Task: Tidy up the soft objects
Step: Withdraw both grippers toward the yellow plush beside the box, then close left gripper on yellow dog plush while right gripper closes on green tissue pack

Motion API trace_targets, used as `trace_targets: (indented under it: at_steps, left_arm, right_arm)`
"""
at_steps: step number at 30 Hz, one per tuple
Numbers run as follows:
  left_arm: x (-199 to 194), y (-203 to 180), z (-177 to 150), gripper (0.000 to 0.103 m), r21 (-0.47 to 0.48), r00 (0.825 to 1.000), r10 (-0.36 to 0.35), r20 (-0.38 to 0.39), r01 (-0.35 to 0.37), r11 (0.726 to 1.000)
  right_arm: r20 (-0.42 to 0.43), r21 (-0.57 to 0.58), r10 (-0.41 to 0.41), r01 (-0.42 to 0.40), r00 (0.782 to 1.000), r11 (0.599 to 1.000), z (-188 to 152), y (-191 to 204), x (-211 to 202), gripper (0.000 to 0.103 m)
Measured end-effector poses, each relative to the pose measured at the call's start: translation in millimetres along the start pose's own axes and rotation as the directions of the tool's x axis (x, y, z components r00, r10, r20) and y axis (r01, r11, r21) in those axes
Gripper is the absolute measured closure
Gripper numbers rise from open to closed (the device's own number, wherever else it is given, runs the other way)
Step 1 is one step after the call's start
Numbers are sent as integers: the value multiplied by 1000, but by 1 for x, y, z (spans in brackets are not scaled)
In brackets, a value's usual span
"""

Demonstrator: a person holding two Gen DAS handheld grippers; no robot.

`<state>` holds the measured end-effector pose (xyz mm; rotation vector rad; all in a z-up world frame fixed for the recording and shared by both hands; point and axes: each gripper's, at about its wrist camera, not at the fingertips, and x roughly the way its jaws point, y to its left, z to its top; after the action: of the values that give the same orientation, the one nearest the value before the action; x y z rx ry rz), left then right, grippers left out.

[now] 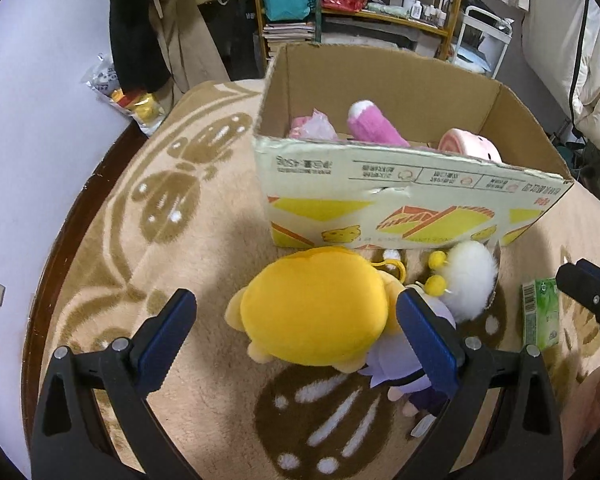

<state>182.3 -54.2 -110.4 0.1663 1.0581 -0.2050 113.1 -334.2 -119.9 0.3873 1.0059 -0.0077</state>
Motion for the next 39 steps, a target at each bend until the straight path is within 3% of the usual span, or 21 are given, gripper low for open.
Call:
trace_targets:
  at_steps: [12, 15, 27, 30, 34, 36, 39]
  left_arm:
    - [24, -5, 0, 4, 6, 999, -20, -48, 20, 1000]
    - [28, -1, 1, 4, -23, 997, -42, -64, 41, 999]
    - [43, 9, 3, 4, -87, 992, -76, -96, 68, 994]
    - [45, 8, 3, 4, -77, 994, -58, -96, 51, 996]
    - [49, 11, 5, 4, -95, 991, -75, -106, 65, 993]
    - [50, 12, 4, 12, -101, 990, -87, -109, 76, 992]
    - [50, 11, 5, 15, -88, 990, -96, -104, 87, 992]
  right_arm:
    - [-65, -34, -56, 54, 996, 998, -6, 1, 19, 0]
    - [-90, -25, -67, 65, 994, 998, -7, 0, 25, 6]
    - [-160, 36, -141, 148, 977, 988, -11, -22, 36, 7]
    - [-169, 60, -126, 138, 978, 989, -11, -30, 37, 14]
    - [-211, 80, -102, 121, 972, 989, -12, -36, 45, 40]
    - [-217, 69, -103, 120, 971, 990, -13, -35, 46, 42]
    - [-211, 56, -97, 111, 973, 992, -13, -34, 45, 43]
